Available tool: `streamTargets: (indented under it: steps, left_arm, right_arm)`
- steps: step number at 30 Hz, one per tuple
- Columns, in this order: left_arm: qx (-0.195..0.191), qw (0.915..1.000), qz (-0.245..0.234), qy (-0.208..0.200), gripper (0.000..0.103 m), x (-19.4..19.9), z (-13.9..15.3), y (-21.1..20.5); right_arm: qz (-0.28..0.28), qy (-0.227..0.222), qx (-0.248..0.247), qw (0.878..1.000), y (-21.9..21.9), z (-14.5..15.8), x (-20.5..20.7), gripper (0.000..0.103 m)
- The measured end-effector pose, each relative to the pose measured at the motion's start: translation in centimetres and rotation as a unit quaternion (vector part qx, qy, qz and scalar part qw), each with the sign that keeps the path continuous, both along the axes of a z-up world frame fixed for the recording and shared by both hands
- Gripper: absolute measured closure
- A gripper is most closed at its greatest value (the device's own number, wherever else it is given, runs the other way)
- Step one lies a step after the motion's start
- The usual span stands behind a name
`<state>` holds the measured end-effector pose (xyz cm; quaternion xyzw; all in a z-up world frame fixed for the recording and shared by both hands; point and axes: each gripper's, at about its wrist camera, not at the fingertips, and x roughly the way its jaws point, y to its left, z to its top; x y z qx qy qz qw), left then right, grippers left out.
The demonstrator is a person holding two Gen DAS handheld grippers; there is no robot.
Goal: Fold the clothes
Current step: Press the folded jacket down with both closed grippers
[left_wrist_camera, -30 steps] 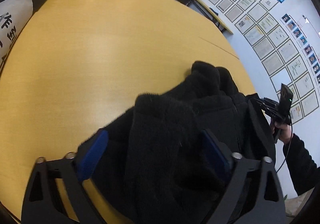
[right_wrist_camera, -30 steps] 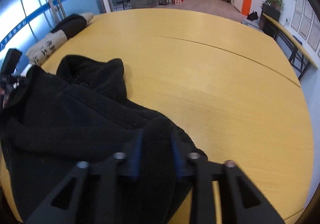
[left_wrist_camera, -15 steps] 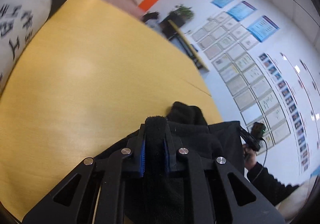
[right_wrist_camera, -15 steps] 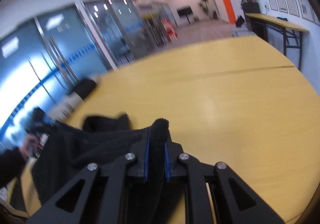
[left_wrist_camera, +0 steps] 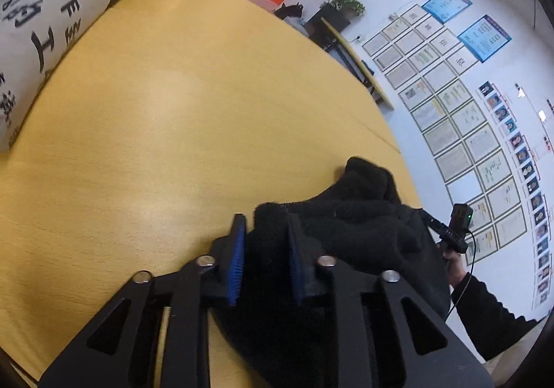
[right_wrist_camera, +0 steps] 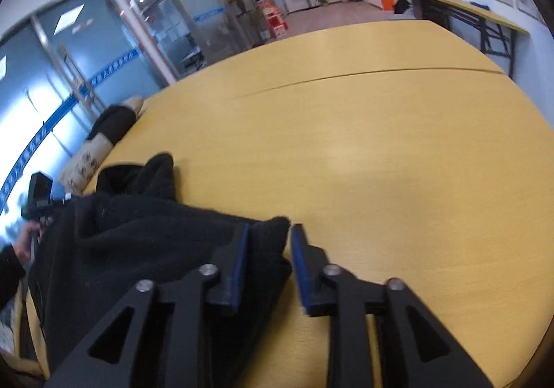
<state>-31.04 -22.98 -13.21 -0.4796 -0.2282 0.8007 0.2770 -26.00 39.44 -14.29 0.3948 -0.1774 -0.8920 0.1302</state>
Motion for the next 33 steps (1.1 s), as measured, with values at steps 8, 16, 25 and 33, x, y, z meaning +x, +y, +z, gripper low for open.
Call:
streamTargets:
  steps: [8,16,25,33]
  left_arm:
    - [0.003,0.9988,-0.048,0.012,0.024,-0.9,1.6,2.1]
    - [-0.027,0.9982,-0.054,-0.005,0.089,-1.6,-0.3,4.0]
    - [0.092,0.9802,-0.064,0.163,0.093,5.0,9.2,-2.2]
    - [0.071,0.9837,-0.075,0.147,0.092,3.3,7.6,-2.0]
  right_arm:
    - [0.062,-0.038,-0.004,0.997,-2.4,0.3,-1.7,0.034]
    - [0.094,0.071,0.062,0.991,-5.4,6.7,1.5,0.093]
    - [0.092,0.17,0.058,0.979,-2.9,13.7,5.9,0.093]
    - [0.089,0.147,0.018,0.985,-0.2,8.8,3.1,0.093]
